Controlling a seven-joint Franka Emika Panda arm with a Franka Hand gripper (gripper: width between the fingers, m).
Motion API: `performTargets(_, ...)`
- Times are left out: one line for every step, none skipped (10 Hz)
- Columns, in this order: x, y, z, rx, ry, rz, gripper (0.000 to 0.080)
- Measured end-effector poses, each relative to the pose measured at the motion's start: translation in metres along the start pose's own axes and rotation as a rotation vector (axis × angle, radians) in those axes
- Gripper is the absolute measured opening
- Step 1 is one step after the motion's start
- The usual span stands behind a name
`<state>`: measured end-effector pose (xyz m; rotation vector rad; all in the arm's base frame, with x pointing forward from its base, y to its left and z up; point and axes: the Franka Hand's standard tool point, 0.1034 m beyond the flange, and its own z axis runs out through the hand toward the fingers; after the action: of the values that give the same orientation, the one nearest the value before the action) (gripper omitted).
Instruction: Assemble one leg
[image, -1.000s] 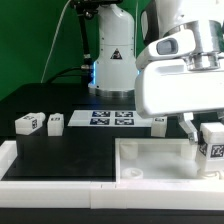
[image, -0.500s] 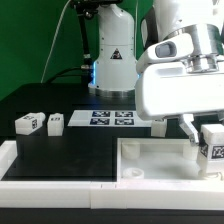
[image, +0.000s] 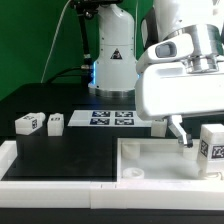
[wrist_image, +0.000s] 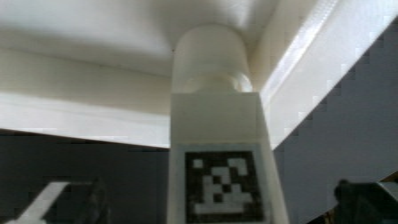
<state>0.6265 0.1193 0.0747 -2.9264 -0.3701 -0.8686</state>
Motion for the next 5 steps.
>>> performTargets(0.000,0.000,0.000,0.000,0.000,0.000,0.0647)
performTargets(0.002,-0.001,-0.002,0.000,-0.006,0.010,0.0647)
performTargets(0.011,-0.003,-0.012,0.001,-0.016,0.016,0.0648)
performTargets(0.018,-0.001,-0.020,0.001,-0.021,0.009,0.0648)
performTargets(0.021,0.005,-0.022,0.003,-0.044,0.005,0.0648)
